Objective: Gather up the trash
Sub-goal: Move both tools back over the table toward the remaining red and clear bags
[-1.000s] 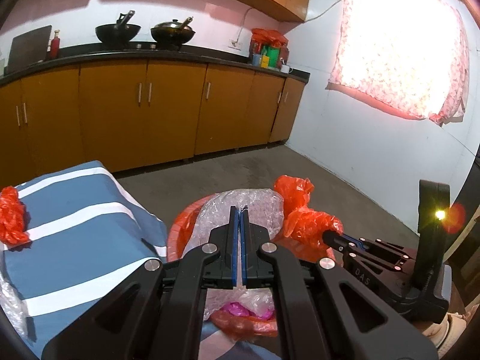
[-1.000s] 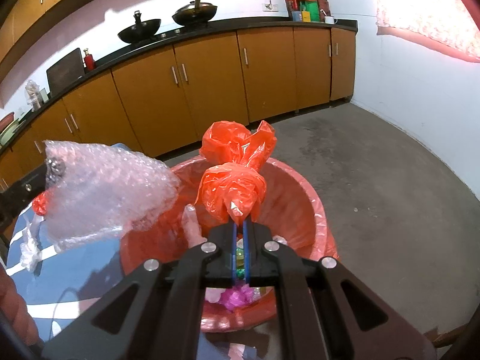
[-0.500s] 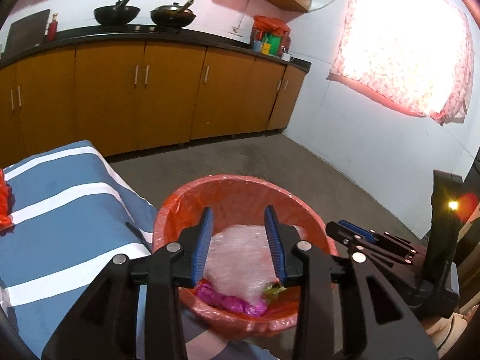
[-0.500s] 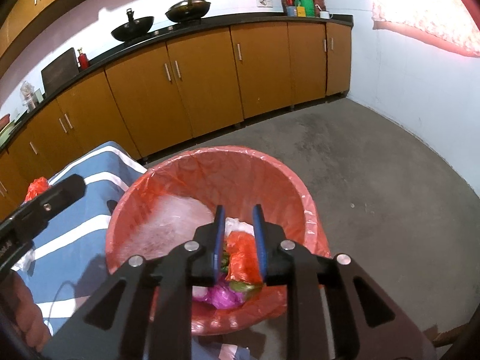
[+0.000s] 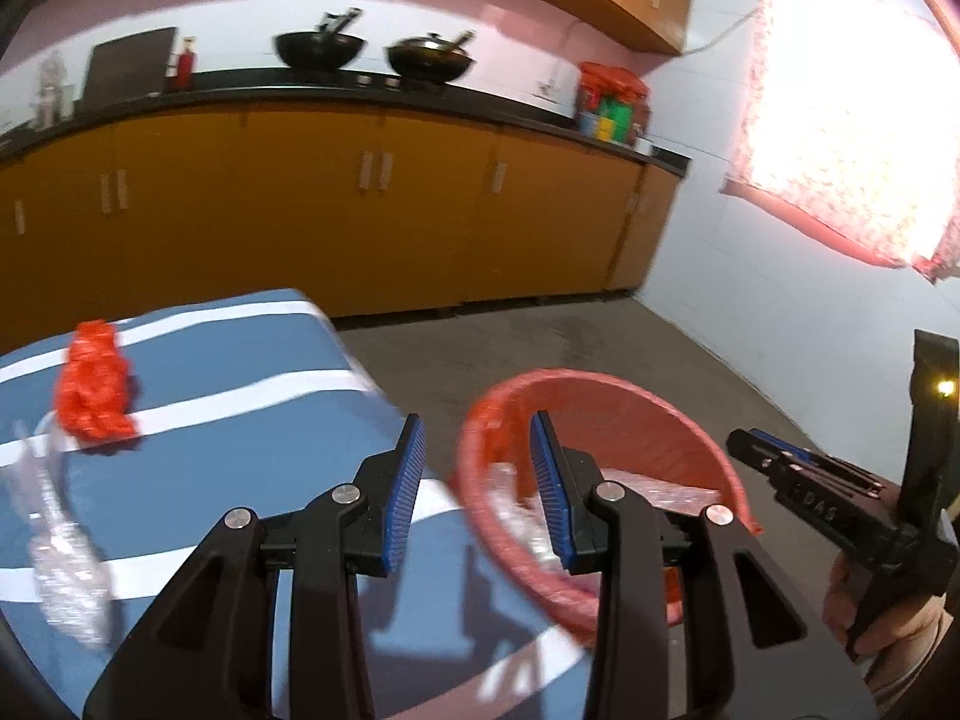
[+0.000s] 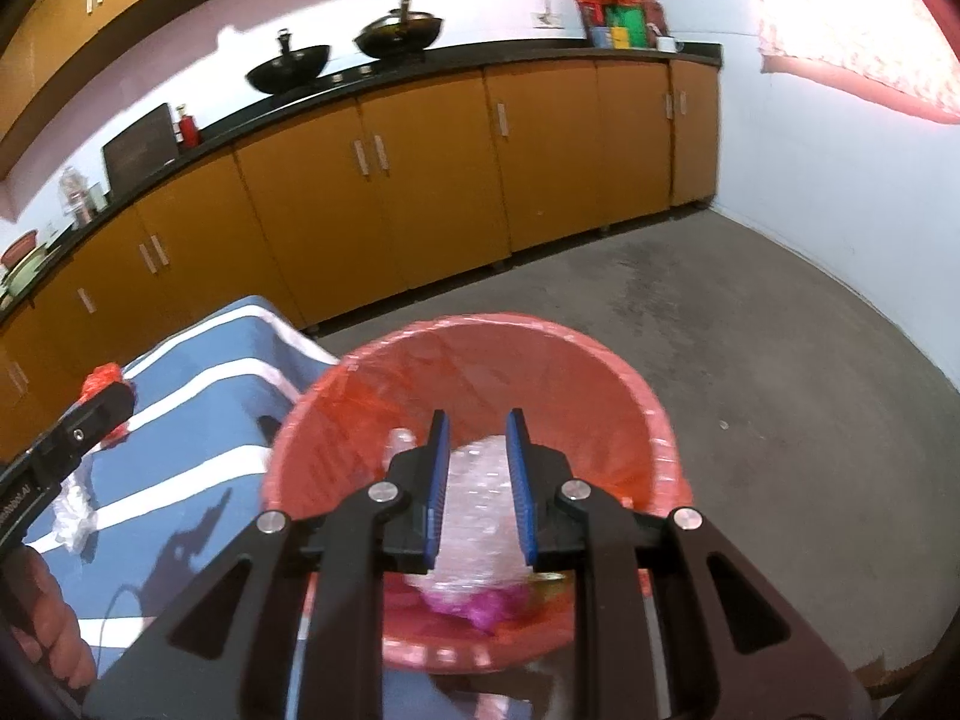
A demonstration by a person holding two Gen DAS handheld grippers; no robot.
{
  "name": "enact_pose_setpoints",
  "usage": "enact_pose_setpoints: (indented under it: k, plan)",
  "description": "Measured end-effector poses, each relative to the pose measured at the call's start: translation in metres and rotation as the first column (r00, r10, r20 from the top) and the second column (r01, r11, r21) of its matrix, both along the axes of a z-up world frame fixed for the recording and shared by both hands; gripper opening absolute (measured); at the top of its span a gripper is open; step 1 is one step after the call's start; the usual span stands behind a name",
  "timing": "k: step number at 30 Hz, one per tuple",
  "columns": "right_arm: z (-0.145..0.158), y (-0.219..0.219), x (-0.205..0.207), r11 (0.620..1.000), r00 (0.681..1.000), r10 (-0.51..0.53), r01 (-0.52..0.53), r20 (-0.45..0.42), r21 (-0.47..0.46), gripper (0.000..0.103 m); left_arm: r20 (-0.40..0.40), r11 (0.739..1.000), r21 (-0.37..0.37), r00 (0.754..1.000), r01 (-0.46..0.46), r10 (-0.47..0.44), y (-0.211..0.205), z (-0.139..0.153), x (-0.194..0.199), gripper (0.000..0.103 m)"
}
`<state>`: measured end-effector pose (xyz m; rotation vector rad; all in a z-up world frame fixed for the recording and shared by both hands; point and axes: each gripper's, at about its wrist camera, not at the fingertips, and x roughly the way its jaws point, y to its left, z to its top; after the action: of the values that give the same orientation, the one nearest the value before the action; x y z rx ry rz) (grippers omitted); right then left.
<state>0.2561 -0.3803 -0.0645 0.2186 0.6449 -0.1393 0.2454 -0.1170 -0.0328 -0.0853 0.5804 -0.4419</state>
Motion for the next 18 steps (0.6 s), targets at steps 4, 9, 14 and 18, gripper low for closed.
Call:
enact_pose_setpoints:
  k: [4, 9, 14, 18]
  plan:
    - [0.006, 0.033, 0.008, 0.997, 0.997, 0.074, -0.074, 0.009, 0.009, 0.021, 0.033, 0.994, 0.022, 0.994, -0.107, 0.107, 0.050, 0.003, -0.007, 0.040]
    - [0.010, 0.092, 0.021, 0.977, 0.977, 0.211, -0.212, 0.010, 0.021, 0.021, 0.074, 0.957, 0.070, 0.958, -0.283, 0.278, 0.124, 0.001, -0.020, 0.045]
    - [0.003, 0.174, 0.037, 0.925, 0.926, 0.379, -0.378, -0.002, 0.031, 0.027, 0.089, 0.863, 0.150, 0.876, -0.482, 0.473, 0.205, -0.013, -0.031, 0.048]
    - [-0.006, 0.242, 0.041, 0.861, 0.861, 0.508, -0.507, -0.019, 0.038, 0.035, 0.087, 0.794, 0.170, 0.811, -0.584, 0.578, 0.254, -0.018, -0.042, 0.052]
